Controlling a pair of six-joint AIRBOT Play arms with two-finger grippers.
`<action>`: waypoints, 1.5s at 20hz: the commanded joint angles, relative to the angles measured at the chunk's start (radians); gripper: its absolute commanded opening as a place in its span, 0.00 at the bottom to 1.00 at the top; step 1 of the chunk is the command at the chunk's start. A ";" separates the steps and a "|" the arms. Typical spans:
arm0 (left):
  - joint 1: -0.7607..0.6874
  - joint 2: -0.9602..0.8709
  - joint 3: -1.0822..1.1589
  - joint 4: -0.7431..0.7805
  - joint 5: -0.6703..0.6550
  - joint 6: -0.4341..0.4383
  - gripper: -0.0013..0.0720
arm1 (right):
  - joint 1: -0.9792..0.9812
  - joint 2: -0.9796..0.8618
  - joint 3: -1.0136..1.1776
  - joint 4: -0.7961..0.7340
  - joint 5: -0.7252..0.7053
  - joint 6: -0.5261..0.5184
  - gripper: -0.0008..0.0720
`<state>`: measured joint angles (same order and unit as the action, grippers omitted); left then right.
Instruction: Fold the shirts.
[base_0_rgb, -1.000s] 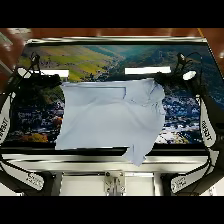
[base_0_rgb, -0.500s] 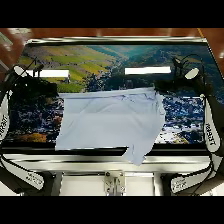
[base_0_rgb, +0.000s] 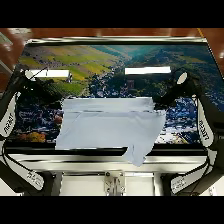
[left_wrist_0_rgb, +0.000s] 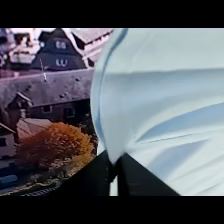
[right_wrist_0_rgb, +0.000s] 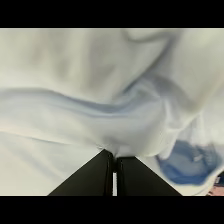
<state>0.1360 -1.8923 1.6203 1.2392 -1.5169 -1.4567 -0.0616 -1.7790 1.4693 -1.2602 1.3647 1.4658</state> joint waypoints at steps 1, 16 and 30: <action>-0.005 -0.010 0.010 -0.010 -0.040 -0.021 0.56 | 0.028 -0.002 0.008 -0.011 0.024 0.014 0.50; 0.424 0.545 -0.897 -0.127 0.049 0.232 0.94 | -0.422 0.513 -0.431 0.050 0.221 -0.136 0.89; 0.437 0.528 -1.107 -0.256 0.285 0.256 0.45 | -0.418 0.515 -0.466 0.133 0.106 -0.116 0.89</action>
<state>0.5713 -1.3624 0.5282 1.0203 -1.2949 -1.1908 -0.4793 -1.2648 1.0054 -1.1328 1.4746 1.3350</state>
